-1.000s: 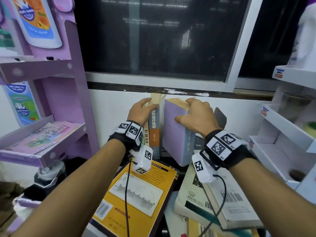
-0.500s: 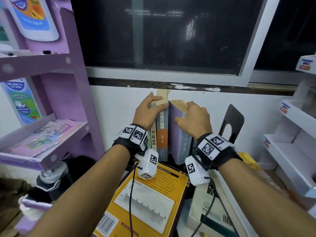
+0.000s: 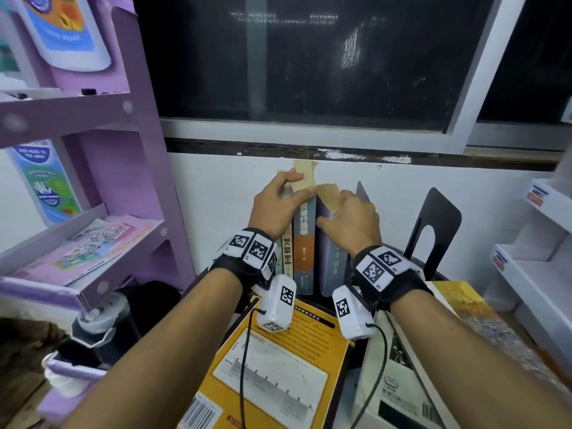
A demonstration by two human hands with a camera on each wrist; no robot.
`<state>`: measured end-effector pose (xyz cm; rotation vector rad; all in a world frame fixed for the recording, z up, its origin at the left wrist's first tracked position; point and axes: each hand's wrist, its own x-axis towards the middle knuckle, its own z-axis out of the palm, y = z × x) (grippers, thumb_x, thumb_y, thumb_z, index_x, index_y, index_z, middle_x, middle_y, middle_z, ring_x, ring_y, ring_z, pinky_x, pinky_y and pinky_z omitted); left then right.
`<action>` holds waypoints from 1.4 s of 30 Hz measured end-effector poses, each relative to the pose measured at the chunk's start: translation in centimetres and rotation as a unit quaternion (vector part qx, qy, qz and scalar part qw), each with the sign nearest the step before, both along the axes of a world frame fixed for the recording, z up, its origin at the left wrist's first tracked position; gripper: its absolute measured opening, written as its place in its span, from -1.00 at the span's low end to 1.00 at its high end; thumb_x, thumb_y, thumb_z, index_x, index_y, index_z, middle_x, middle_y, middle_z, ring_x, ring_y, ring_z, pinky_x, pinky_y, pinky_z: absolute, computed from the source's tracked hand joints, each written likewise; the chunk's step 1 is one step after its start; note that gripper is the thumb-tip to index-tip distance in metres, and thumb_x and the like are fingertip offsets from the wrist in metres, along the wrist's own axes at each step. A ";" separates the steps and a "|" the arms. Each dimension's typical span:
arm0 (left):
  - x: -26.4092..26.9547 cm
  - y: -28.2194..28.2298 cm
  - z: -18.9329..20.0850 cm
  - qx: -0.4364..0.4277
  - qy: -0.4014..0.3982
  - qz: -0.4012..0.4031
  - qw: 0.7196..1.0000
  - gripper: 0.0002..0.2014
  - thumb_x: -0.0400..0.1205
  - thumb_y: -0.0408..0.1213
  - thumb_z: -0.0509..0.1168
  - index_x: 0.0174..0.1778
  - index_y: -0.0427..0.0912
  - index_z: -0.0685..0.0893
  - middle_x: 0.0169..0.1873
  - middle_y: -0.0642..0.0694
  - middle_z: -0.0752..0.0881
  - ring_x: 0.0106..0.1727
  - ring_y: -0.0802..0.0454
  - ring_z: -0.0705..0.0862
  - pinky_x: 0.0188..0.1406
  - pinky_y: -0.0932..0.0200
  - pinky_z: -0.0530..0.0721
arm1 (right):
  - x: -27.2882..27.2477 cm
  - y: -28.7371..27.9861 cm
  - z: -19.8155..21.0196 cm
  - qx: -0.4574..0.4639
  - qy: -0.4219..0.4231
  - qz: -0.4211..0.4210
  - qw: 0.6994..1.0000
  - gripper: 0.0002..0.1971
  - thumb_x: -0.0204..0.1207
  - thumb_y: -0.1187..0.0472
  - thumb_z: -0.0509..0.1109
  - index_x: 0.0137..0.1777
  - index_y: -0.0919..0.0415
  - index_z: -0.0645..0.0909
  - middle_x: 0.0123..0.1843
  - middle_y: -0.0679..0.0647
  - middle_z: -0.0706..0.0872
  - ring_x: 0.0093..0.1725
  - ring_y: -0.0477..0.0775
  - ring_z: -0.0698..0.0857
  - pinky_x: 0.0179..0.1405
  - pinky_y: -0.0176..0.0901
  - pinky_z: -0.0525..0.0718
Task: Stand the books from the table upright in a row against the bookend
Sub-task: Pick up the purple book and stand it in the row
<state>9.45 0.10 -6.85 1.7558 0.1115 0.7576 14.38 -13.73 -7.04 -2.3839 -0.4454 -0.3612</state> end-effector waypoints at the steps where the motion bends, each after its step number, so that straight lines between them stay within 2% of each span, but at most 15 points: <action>1: 0.0 0.0 0.0 0.003 -0.001 0.000 1.000 -0.68 0.50 -0.05 0.48 0.16 0.02 0.69 0.13 0.24 0.62 0.24 0.17 0.60 0.28 0.21 0.53 | 0.0 0.0 -0.1 -0.002 0.007 0.007 1.000 -0.59 0.35 0.02 0.49 0.13 0.20 0.57 0.04 0.18 0.72 0.09 0.29 0.66 -0.18 -0.15 0.51; 4: 0.0 0.0 -0.1 0.001 -0.005 -0.004 1.000 -0.66 0.50 -0.05 0.48 0.18 0.00 0.69 0.15 0.24 0.62 0.23 0.20 0.60 0.25 0.26 0.52 | 0.0 -0.3 0.0 -0.014 0.026 0.034 0.999 -0.57 0.32 -0.01 0.50 0.12 0.19 0.56 0.03 0.15 0.71 0.07 0.24 0.65 -0.18 -0.16 0.51; 8: 0.2 0.2 -0.2 -0.003 -0.009 -0.008 1.000 -0.64 0.49 -0.05 0.49 0.19 0.00 0.69 0.26 0.17 0.62 0.30 0.19 0.58 0.33 0.25 0.50 | 0.0 -1.0 0.2 -0.020 0.052 0.075 0.996 -0.51 0.27 -0.01 0.56 0.14 0.15 0.55 0.02 0.09 0.72 0.06 0.16 0.66 -0.12 -0.15 0.59; 10: 0.2 0.1 -0.3 -0.004 -0.010 -0.010 1.000 -0.64 0.50 -0.06 0.49 0.19 -0.02 0.69 0.23 0.19 0.61 0.30 0.20 0.58 0.30 0.27 0.51 | 0.0 -1.3 0.3 -0.041 0.073 0.099 0.992 -0.38 0.24 -0.05 0.60 0.25 0.14 0.49 0.09 0.08 0.70 0.09 0.13 0.66 -0.04 -0.10 0.64; 13: 0.2 0.1 -0.2 -0.005 -0.017 -0.011 1.000 -0.64 0.50 -0.08 0.49 0.20 -0.03 0.68 0.21 0.20 0.60 0.29 0.20 0.58 0.28 0.28 0.51 | 0.0 -1.8 0.7 -0.057 0.107 0.132 0.984 -0.16 0.17 -0.09 0.68 0.41 0.11 0.39 0.22 0.06 0.64 0.17 0.08 0.61 0.06 -0.10 0.62; 17: 0.1 0.2 -0.2 -0.004 -0.010 -0.013 1.000 -0.63 0.50 -0.06 0.48 0.21 -0.02 0.68 0.23 0.20 0.60 0.29 0.20 0.57 0.31 0.25 0.52 | -0.1 -2.3 0.6 -0.074 0.115 0.154 0.979 0.01 0.06 -0.04 0.77 0.49 0.07 0.31 0.28 0.06 0.62 0.24 0.10 0.60 0.14 -0.11 0.60; 20: 0.1 0.1 -0.2 -0.006 -0.010 -0.013 1.000 -0.63 0.50 -0.06 0.48 0.21 -0.01 0.67 0.32 0.15 0.60 0.30 0.19 0.58 0.22 0.33 0.52 | -0.2 -2.3 0.2 -0.050 0.103 0.159 0.981 -0.03 0.11 -0.02 0.76 0.50 0.07 0.33 0.30 0.05 0.63 0.28 0.10 0.60 0.18 -0.12 0.59; 22: 0.1 0.0 -0.2 -0.005 -0.008 -0.013 1.000 -0.64 0.51 -0.06 0.48 0.21 -0.01 0.67 0.28 0.17 0.59 0.27 0.20 0.58 0.12 0.41 0.51 | -0.2 -2.2 -0.1 -0.039 0.093 0.156 0.982 -0.06 0.17 -0.02 0.73 0.51 0.09 0.32 0.30 0.05 0.63 0.29 0.10 0.61 0.20 -0.08 0.60; 25: 0.1 0.0 -0.1 0.000 -0.008 -0.013 1.000 -0.63 0.51 -0.06 0.47 0.21 -0.01 0.67 0.27 0.17 0.59 0.27 0.20 0.58 0.15 0.38 0.51 | -0.4 -2.0 -0.4 -0.019 0.086 0.149 0.985 -0.09 0.24 0.00 0.71 0.52 0.11 0.29 0.20 0.00 0.62 0.20 0.05 0.61 0.16 -0.11 0.61; 28: 0.2 0.1 -0.1 0.002 -0.008 -0.011 1.000 -0.63 0.52 -0.07 0.47 0.23 -0.02 0.67 0.35 0.11 0.59 0.27 0.20 0.58 0.08 0.44 0.49 | -0.1 -1.6 -0.7 0.003 0.077 0.150 0.986 -0.15 0.20 -0.01 0.72 0.44 0.09 0.36 0.17 0.01 0.69 0.16 0.07 0.67 0.17 -0.03 0.66; 34: 0.2 0.0 -0.1 0.000 -0.003 -0.007 1.000 -0.63 0.52 -0.07 0.46 0.23 -0.02 0.67 0.36 0.09 0.60 0.23 0.19 0.59 -0.02 0.47 0.48 | 0.0 -1.6 -0.9 0.014 0.071 0.153 0.986 -0.11 0.19 0.02 0.74 0.47 0.11 0.35 0.18 0.02 0.69 0.15 0.05 0.66 0.12 -0.11 0.64; 38: 0.2 -0.1 0.0 -0.002 -0.003 -0.013 1.000 -0.63 0.52 -0.07 0.46 0.23 -0.02 0.66 0.39 0.06 0.59 0.28 0.14 0.59 0.04 0.42 0.52 | 0.1 -1.6 -1.0 0.015 0.067 0.150 0.986 -0.04 0.16 0.01 0.75 0.53 0.11 0.32 0.26 0.02 0.67 0.26 0.07 0.63 0.25 -0.08 0.61; 42: 0.1 -0.3 0.0 -0.007 -0.002 -0.013 1.000 -0.65 0.52 -0.08 0.47 0.22 -0.01 0.67 0.34 0.09 0.61 0.30 0.12 0.59 0.21 0.27 0.54 | 0.2 -1.8 -0.7 0.010 0.077 0.149 0.986 0.00 0.21 0.05 0.73 0.59 0.15 0.25 0.23 0.01 0.62 0.18 -0.04 0.56 0.12 -0.26 0.51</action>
